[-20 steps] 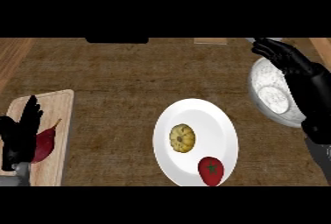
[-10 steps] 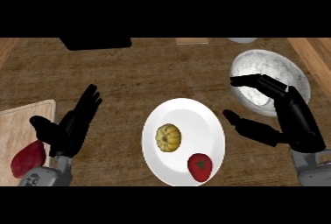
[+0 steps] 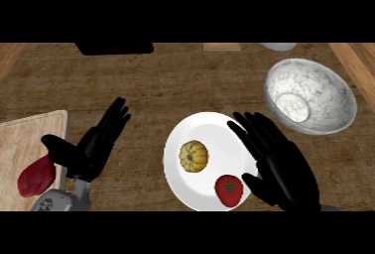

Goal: Pick the squash from the plate and place it in the bowl

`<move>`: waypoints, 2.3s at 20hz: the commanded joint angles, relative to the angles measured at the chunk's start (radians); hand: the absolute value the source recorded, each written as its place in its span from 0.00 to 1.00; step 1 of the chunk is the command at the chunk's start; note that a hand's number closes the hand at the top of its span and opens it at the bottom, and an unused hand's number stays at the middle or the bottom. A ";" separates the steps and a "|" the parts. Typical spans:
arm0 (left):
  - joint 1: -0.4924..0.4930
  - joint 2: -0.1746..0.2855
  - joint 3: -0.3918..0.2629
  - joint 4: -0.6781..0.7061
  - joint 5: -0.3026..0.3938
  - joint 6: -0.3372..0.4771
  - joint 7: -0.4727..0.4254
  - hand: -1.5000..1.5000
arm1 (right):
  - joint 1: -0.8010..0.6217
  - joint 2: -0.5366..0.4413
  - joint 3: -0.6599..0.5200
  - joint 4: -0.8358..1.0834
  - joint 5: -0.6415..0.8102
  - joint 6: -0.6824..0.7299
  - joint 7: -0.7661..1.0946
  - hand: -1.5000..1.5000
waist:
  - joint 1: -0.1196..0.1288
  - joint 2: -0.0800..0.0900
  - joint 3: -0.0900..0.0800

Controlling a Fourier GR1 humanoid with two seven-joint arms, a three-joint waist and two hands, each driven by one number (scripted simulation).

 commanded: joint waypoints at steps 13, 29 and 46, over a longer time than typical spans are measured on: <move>-0.059 -0.033 -0.019 -0.016 0.007 -0.024 0.031 0.50 | -0.117 0.503 0.274 0.126 0.379 0.668 0.881 0.00 | 0.068 0.026 0.008; -0.063 -0.061 -0.014 0.025 -0.017 -0.032 0.014 0.50 | -0.154 0.509 0.206 0.326 0.261 0.677 1.031 0.00 | 0.069 0.030 0.009; -0.033 -0.039 0.011 -0.043 -0.012 -0.073 0.066 0.50 | -0.278 0.509 0.210 0.464 0.186 0.594 1.042 0.00 | 0.077 0.028 0.010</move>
